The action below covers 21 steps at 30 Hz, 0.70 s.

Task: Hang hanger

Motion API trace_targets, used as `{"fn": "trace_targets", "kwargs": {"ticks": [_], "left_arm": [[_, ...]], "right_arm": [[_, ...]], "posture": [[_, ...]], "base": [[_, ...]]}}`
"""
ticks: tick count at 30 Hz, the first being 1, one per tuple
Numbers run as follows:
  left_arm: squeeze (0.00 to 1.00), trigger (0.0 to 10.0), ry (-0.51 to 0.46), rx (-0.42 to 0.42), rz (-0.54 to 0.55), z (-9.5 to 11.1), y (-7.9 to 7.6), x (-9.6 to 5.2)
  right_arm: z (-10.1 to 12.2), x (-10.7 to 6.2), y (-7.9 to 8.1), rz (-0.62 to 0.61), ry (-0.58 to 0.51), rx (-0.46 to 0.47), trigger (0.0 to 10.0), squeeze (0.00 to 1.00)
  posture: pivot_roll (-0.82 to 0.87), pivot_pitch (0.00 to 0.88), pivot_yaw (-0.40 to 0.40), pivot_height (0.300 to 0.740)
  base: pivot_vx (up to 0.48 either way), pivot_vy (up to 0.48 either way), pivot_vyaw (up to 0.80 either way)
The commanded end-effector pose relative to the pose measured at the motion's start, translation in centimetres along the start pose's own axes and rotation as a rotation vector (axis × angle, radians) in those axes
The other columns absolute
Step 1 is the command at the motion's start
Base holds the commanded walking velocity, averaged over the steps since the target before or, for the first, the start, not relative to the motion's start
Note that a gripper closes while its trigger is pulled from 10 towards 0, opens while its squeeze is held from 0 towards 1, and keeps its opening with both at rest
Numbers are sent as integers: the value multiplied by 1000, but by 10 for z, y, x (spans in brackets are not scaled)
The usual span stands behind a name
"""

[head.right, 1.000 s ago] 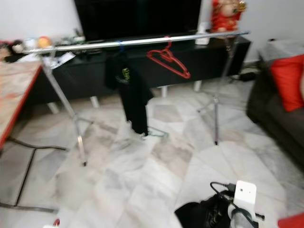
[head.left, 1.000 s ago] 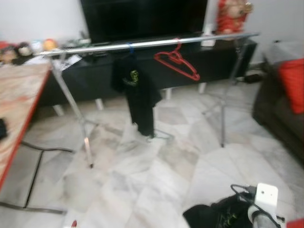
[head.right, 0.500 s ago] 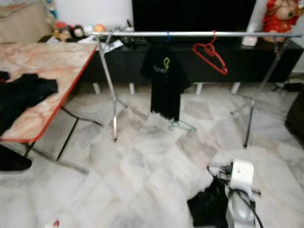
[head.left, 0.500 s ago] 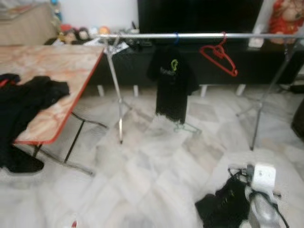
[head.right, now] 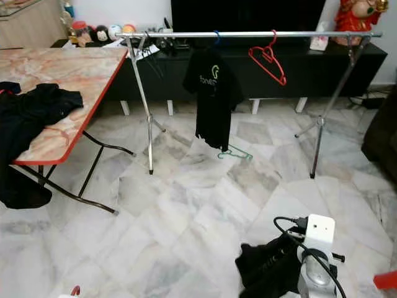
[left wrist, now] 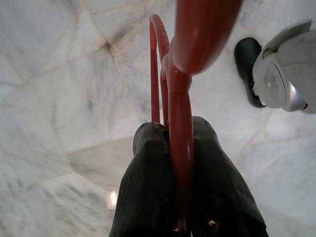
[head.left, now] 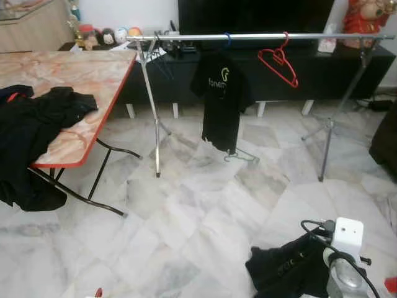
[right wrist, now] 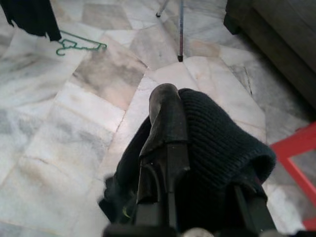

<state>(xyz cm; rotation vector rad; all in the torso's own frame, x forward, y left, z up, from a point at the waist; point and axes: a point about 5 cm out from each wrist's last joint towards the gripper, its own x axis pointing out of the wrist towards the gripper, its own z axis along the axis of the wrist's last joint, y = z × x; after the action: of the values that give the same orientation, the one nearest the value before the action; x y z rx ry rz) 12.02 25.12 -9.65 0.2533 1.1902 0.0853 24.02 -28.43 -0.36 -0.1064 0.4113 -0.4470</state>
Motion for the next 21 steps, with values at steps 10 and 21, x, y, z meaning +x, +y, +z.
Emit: {"fn": "trace_targets", "kwargs": {"ticks": [10, 21], "left_arm": [[0, 10000, -13, 15, 22, 2, 3, 0], [0, 10000, -68, 4, 106, 5, 6, -1]], "right_arm": [[33, 9, 17, 58, -102, -9, 10000, 0], [61, 5, 68, 214, -194, -32, 10000, 0]], "posture": [[-73, 0, 30, 740], [-58, 0, 26, 740]], "base": [[0, 0, -800], [0, 0, -413]]}}
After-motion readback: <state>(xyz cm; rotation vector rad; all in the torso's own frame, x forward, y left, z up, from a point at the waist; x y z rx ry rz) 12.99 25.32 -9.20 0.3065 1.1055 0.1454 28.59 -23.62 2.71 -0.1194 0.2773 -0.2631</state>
